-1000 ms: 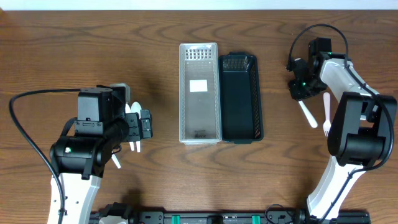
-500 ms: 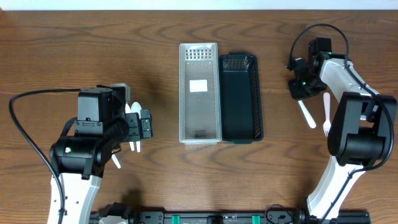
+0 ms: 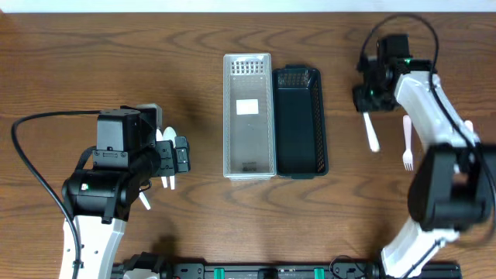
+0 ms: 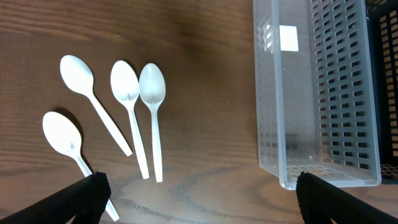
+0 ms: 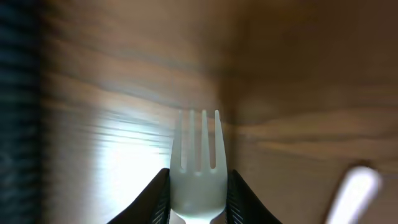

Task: Pack container
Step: 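Carry the fork with the right gripper and drop it into the black basket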

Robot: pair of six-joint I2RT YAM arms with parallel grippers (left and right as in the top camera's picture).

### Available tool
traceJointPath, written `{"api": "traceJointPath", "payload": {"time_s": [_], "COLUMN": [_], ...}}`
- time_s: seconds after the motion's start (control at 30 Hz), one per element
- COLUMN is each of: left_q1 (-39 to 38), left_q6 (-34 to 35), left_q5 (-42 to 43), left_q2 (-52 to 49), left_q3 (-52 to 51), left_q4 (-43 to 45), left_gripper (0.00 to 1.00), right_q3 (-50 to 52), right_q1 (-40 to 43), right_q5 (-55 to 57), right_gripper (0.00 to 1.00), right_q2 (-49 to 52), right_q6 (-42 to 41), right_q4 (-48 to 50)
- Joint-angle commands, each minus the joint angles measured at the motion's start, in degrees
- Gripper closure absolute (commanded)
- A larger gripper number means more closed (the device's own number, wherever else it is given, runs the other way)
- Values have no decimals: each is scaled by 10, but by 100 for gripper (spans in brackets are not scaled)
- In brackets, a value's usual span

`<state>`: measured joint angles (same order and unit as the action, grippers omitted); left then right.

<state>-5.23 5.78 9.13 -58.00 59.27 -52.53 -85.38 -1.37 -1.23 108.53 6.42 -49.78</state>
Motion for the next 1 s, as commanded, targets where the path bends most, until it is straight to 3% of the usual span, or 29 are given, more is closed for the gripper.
{"api": "traceJointPath", "payload": {"time_s": [0.0, 0.13, 0.33, 0.63, 0.97], "left_q1": [3, 3, 3, 3, 3], "left_q6": [-8, -8, -8, -8, -8], "left_q5": [7, 7, 7, 7, 7], "left_q2": [4, 4, 4, 4, 4], "left_q3": [12, 12, 12, 12, 12], "left_q4": [-1, -2, -2, -6, -6], "left_gripper": [2, 2, 2, 2, 2], "right_q3": [-32, -32, -30, -30, -56], "right_q1": [-50, -119, -180, -220, -227], "right_q5": [24, 54, 57, 54, 35], "right_gripper": [99, 99, 99, 98, 54], "right_q2": [-91, -134, -100, 41, 53], "right_q6": [-85, -177, -310, -333, -264], "right_q4": [-2, -4, -12, -9, 0]}}
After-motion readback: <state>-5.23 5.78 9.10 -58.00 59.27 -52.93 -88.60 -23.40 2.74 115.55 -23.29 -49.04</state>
